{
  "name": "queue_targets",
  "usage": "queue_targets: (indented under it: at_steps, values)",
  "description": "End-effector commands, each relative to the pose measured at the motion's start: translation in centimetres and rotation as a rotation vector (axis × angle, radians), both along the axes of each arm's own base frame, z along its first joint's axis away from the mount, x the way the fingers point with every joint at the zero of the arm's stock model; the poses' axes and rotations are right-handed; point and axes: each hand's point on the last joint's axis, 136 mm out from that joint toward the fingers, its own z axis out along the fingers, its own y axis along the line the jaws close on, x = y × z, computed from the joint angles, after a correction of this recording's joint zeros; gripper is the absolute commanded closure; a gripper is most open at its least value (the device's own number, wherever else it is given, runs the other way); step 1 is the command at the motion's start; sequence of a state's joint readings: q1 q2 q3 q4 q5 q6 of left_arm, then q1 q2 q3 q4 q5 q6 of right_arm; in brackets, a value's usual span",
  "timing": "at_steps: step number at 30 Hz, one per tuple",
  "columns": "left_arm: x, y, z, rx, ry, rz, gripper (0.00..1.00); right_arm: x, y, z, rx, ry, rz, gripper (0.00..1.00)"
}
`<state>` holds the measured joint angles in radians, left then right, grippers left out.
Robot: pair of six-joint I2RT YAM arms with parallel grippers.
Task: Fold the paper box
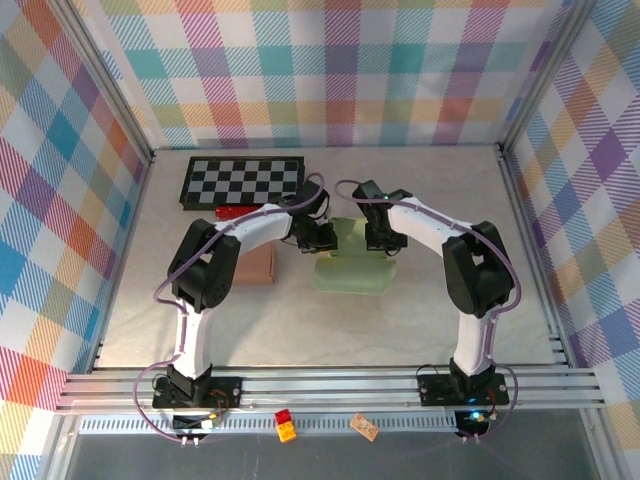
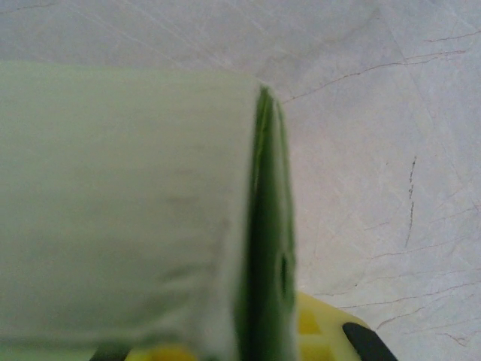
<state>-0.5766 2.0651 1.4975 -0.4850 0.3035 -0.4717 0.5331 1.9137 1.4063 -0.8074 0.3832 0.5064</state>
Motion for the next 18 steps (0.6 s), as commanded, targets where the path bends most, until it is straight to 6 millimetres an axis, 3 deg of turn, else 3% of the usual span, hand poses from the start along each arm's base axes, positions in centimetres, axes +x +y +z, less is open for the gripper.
queue_targets:
  at_steps: [1,4,13,18]
  values:
    - [0.8,0.8,-0.5,0.058,-0.044,0.047,0.82,-1.4,0.2,0.2,-0.004,0.026,0.010,1.00]
    - [1.1,0.9,-0.5,0.066,-0.058,0.052,0.83,-1.3,0.2,0.4,-0.004,0.022,0.009,1.00]
    - [0.8,1.1,-0.5,0.148,-0.098,0.042,1.00,-1.3,0.3,0.6,-0.009,0.012,0.011,1.00]
    - [0.2,2.2,-1.1,0.207,-0.120,0.104,1.00,-1.4,0.6,0.4,-0.008,0.016,0.009,1.00]
